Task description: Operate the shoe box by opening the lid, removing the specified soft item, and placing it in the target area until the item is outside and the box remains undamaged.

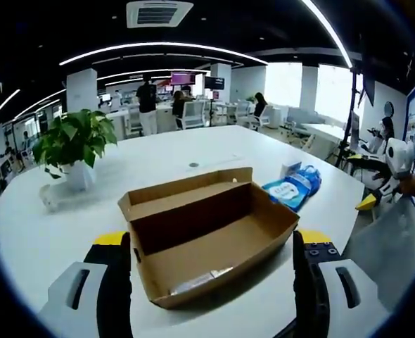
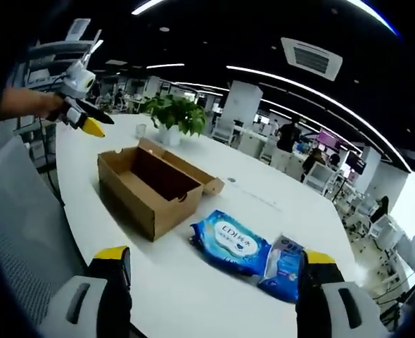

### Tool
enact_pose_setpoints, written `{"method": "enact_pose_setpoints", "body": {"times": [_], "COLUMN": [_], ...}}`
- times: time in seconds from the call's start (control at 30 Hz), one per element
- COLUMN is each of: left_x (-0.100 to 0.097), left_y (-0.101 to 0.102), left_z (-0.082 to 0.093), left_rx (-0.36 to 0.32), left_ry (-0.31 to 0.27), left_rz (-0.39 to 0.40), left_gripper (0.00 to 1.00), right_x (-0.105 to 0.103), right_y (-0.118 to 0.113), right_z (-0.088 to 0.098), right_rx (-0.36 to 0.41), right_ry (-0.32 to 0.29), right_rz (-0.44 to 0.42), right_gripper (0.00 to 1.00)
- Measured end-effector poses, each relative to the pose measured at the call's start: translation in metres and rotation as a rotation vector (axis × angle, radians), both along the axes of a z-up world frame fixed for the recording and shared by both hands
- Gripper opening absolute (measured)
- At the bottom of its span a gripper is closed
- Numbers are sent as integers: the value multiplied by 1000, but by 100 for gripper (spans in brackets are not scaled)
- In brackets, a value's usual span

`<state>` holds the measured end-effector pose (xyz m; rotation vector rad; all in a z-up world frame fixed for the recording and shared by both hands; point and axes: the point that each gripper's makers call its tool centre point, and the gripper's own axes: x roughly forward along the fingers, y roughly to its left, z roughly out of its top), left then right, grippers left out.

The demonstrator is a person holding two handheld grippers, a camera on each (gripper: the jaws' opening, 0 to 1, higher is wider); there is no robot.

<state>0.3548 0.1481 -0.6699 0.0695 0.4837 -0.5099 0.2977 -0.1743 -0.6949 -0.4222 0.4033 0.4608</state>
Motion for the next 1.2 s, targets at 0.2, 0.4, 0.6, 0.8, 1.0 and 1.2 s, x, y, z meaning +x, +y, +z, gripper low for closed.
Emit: {"method": "enact_pose_setpoints", "body": {"times": [0.2,0.4,0.6,0.8,1.0,1.2], "left_x": [5,11,23,30,33,38], "left_y": [5,10,12,14,14,12], "left_z": [3,4,14,12,6,2], "left_rx": [19,34,-2,36,75,123], "left_ry": [5,13,4,7,33,67], "left_rz": [-7,-16,3,-16,-54,-113], "left_gripper": [100,99,99,99,100,100], "right_x": [-2,-8,-5,-4,-6,-7], "right_y": [-3,-4,-7,-7,-4,-3], "right_z": [2,-2,0,0,-3,-5], "right_rx": [31,21,84,90,98,95], "right_ry": [4,14,11,10,23,35], "right_rz": [-15,-9,-34,-42,-32,-28], "right_gripper": [99,99,99,99,99,99]}}
